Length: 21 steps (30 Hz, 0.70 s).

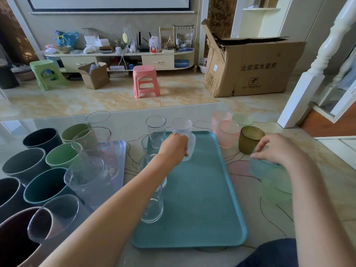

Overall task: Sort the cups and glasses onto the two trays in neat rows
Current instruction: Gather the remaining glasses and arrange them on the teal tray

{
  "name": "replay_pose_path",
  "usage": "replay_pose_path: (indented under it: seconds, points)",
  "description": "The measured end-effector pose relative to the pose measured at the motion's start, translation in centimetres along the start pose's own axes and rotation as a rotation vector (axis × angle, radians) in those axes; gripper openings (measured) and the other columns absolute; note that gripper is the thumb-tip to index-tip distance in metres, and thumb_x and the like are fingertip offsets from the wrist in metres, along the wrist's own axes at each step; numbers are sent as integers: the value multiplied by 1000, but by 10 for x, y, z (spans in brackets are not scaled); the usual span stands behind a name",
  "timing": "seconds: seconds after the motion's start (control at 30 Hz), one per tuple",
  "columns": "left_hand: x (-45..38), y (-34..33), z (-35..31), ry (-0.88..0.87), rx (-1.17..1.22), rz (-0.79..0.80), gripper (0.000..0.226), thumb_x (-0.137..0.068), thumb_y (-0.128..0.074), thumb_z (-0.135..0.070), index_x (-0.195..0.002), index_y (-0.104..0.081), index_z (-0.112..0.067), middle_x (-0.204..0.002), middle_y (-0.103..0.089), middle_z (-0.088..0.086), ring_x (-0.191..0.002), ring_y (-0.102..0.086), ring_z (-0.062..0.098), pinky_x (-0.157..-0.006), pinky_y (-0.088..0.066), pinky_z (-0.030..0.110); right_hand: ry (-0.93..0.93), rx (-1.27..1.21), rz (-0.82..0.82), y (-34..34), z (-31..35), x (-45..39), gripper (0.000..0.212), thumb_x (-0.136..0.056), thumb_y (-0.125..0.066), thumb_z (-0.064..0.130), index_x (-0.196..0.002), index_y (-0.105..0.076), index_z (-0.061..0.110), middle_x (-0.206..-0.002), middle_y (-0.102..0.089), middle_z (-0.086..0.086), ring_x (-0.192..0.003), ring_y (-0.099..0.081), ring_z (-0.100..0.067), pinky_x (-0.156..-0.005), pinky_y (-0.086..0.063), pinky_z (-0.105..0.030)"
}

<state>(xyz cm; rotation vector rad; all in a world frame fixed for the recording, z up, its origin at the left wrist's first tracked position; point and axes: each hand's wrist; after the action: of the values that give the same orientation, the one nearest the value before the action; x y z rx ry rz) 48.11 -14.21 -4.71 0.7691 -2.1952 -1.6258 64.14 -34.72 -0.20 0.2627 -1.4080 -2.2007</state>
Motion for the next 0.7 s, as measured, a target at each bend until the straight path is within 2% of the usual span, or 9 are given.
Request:
replay_pose_path:
  seconds: [0.07, 0.13, 0.23, 0.3, 0.37, 0.43, 0.5, 0.63, 0.7]
  points:
    - [2, -1, 2, 9, -3, -7, 14, -81, -59, 0, -70, -57, -9, -90, -66, 17, -87, -53, 30, -60, -36, 31, -55, 41, 91, 1, -1, 1, 25, -66, -84, 25, -70, -61, 17, -75, -62, -5, -59, -54, -19, -60, -42, -26]
    - [4, -3, 2, 9, 12, -25, 8, -81, -59, -1, -74, -60, -4, -89, -65, 18, -93, -53, 31, -61, -35, 31, -84, 72, 155, 0, 1, 0, 29, -68, -83, 25, -72, -57, 13, -71, -59, -6, -54, -55, -20, -52, -36, -23]
    - [5, -3, 1, 1, 16, -32, 4, -81, -59, -3, -82, -62, 1, -93, -64, 19, -98, -51, 31, -63, -36, 32, -138, 111, 207, -7, 2, -5, 29, -72, -80, 23, -83, -59, 6, -83, -64, -11, -61, -62, -24, -62, -46, -27]
    - [6, -2, 1, -15, -1, -36, 13, -81, -62, -6, -93, -62, -1, -102, -63, 16, -103, -50, 30, -65, -38, 31, -187, 128, 183, -13, -1, -13, 40, -69, -83, 26, -94, -62, 3, -87, -70, -12, -66, -68, -26, -77, -55, -32]
    - [9, 0, 1, -43, -45, -33, 30, -80, -66, -11, -107, -56, -5, -113, -58, 11, -111, -45, 28, -70, -37, 30, -211, 166, 154, -22, -9, -23, 47, -63, -84, 33, -97, -62, 10, -87, -70, -10, -75, -70, -28, -84, -55, -38]
    - [12, 1, -1, -64, -86, -30, 43, -79, -68, -16, -116, -48, -8, -119, -53, 10, -116, -41, 28, -74, -37, 32, -220, 206, 112, -30, -15, -32, 45, -62, -83, 35, -94, -61, 12, -87, -68, -10, -80, -68, -29, -82, -54, -35]
    - [14, 1, -3, -79, -128, -23, 50, -79, -68, -17, -122, -44, -10, -122, -51, 10, -117, -40, 29, -81, -39, 34, -208, 210, 62, -34, -17, -36, 37, -64, -82, 31, -84, -58, 10, -81, -63, -11, -75, -62, -28, -73, -50, -28]
    - [20, -1, -3, -80, -147, -30, 55, -80, -69, -18, -126, -40, -11, -127, -49, 9, -119, -39, 29, -88, -41, 35, -194, 171, -57, -26, -11, -25, 27, -71, -78, 20, -95, -67, 16, -98, -67, -8, -90, -62, -29, -74, -46, -29]
    - [22, -2, -3, -89, -113, -69, 58, -79, -69, -19, -128, -39, -13, -129, -47, 7, -122, -37, 28, -90, -41, 36, -148, 138, -100, -17, -4, -13, 17, -75, -75, 18, -91, -69, 19, -94, -68, -7, -88, -62, -29, -72, -44, -28]
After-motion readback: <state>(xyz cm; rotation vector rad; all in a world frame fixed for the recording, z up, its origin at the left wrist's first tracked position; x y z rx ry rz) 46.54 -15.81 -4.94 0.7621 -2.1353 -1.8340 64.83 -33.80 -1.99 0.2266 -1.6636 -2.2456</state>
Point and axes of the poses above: each hand's wrist, its own x-axis away from the middle knuckle, its own y-axis out of the back of the hand, z = x × y
